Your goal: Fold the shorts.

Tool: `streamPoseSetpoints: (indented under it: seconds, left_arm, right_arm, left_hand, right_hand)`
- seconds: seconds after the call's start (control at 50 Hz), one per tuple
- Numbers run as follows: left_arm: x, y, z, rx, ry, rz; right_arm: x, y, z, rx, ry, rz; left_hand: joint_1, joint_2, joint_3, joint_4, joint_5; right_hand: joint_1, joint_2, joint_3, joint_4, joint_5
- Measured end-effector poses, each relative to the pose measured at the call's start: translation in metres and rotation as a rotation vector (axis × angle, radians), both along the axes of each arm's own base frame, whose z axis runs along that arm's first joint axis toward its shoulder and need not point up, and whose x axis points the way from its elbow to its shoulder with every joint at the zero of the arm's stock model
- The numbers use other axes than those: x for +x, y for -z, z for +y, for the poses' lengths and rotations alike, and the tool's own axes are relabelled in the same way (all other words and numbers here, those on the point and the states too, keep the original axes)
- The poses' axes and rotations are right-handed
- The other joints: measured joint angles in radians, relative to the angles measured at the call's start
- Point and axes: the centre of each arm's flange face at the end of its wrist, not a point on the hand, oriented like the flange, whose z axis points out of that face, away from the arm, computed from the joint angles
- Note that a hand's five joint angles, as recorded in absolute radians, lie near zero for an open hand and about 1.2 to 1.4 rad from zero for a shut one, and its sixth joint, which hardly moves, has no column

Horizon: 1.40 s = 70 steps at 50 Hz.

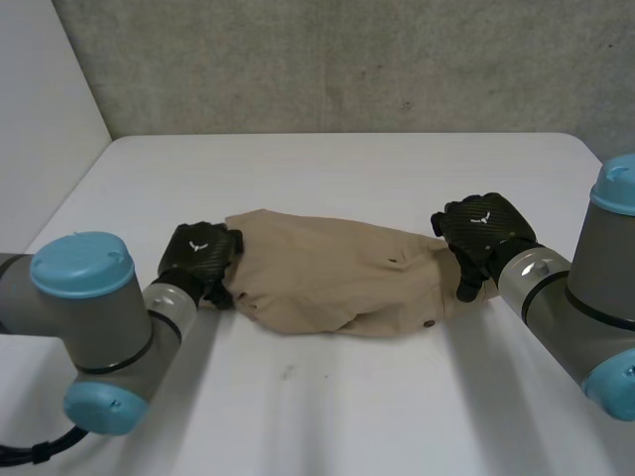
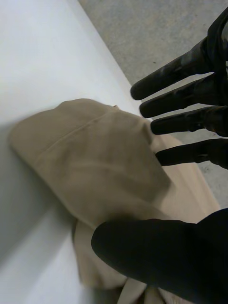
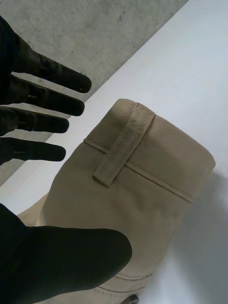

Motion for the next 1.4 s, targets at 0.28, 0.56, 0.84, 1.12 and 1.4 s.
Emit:
streamPoseSetpoints:
  seconds: [0.28,0.56,0.84,1.12,1.4]
  left_arm:
    - [-0.006,-0.011,-0.020,-0.099,0.004,-0.022]
    - [0.016,-0.164,0.036,-0.443,0.007,0.135]
    - [0.020,-0.164,0.046,-0.360,0.016,0.126]
    - [-0.018,-0.048,-0.032,-0.108,0.027,0.000]
    - [-0.035,-0.075,-0.089,-0.338,-0.006,0.101]
  right_arm:
    - [0.002,0.006,-0.010,-0.003,0.004,0.032]
    - [-0.012,-0.116,0.024,-0.275,0.002,-0.074]
    - [-0.010,-0.121,0.037,-0.178,-0.061,-0.001]
    - [0.021,-0.021,-0.039,-0.059,-0.025,0.064]
    - [0.030,-0.032,-0.112,-0.352,0.198,-0.053]
  left_hand:
    - [0.609,0.694,0.676,0.698,0.651]
    - [0.609,0.697,0.685,0.698,0.651]
    - [0.609,0.701,0.688,0.702,0.651]
    - [0.352,0.377,0.381,0.375,0.375]
    - [-0.256,-0.257,-0.255,-0.264,-0.270]
  right_hand:
    - [0.577,0.715,0.703,0.718,0.696]
    - [0.577,0.715,0.703,0.718,0.700]
    - [0.577,0.715,0.708,0.719,0.705]
    - [0.580,0.715,0.720,0.719,0.705]
    - [-0.198,-0.249,-0.255,-0.240,-0.207]
